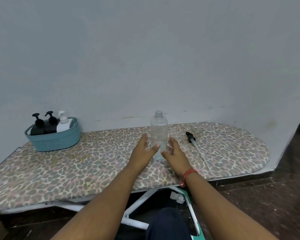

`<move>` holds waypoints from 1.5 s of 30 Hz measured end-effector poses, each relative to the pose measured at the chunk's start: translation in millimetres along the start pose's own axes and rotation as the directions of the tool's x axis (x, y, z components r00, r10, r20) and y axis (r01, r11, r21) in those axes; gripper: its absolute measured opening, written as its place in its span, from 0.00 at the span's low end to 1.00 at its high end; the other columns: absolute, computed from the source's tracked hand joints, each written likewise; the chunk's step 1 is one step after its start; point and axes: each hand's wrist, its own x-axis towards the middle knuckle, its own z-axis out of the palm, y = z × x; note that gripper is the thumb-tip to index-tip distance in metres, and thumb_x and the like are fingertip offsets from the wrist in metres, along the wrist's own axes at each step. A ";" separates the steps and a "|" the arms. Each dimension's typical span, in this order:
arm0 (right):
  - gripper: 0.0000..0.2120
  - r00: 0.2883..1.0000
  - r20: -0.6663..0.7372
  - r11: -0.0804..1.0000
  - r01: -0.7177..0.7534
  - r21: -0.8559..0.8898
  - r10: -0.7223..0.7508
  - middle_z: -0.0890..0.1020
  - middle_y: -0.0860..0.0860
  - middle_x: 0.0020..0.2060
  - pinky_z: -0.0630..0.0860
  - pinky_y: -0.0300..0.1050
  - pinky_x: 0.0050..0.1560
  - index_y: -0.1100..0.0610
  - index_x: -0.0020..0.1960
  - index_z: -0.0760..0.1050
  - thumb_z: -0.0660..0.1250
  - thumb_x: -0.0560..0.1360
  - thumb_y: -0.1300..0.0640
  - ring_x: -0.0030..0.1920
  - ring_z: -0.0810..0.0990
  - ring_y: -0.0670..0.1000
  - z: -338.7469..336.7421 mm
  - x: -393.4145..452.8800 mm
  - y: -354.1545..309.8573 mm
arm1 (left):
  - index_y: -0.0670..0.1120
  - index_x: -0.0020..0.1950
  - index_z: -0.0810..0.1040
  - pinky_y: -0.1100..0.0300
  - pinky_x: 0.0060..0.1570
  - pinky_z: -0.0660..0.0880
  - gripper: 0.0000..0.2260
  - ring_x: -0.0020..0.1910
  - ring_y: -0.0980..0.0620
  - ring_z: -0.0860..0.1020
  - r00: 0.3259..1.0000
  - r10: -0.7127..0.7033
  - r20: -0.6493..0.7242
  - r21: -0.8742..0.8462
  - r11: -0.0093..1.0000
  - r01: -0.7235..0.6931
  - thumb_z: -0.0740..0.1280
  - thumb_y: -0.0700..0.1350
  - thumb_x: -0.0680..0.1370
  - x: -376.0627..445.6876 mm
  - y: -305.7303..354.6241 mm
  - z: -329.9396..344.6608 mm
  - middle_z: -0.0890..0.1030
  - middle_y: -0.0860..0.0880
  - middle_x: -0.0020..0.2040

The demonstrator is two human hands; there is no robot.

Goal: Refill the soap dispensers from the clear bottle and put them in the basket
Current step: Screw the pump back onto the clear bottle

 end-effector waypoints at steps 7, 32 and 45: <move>0.29 0.994 -0.072 0.996 0.074 -0.058 -0.078 0.76 0.37 0.63 0.75 0.39 0.62 0.41 0.76 0.60 0.66 0.79 0.54 0.61 0.78 0.39 15.3 5.7 18.2 | 0.54 0.77 0.70 0.65 0.60 0.77 0.31 0.64 0.63 0.78 0.995 0.033 0.099 -0.088 0.996 -0.024 0.77 0.47 0.76 19.7 -32.2 1.9 0.81 0.58 0.66; 0.28 0.979 0.082 0.971 0.197 -0.137 -0.187 0.73 0.38 0.67 0.67 0.20 0.53 0.41 0.77 0.60 0.64 0.81 0.58 0.58 0.75 0.33 170.6 21.2 -34.4 | 0.55 0.77 0.69 0.57 0.62 0.79 0.33 0.64 0.58 0.80 0.997 0.009 -0.082 -0.104 0.994 -0.017 0.78 0.45 0.75 -8.5 -83.4 -159.8 0.80 0.54 0.66; 0.20 0.954 -0.252 0.810 -0.018 -0.586 -0.162 0.74 0.54 0.68 0.70 0.51 0.69 0.57 0.71 0.71 0.64 0.81 0.53 0.69 0.72 0.56 8.9 56.3 -20.0 | 0.59 0.82 0.58 0.51 0.72 0.67 0.52 0.76 0.54 0.67 0.987 0.027 -0.156 -0.022 0.999 -0.031 0.76 0.72 0.64 -6.2 -99.4 -159.6 0.65 0.56 0.80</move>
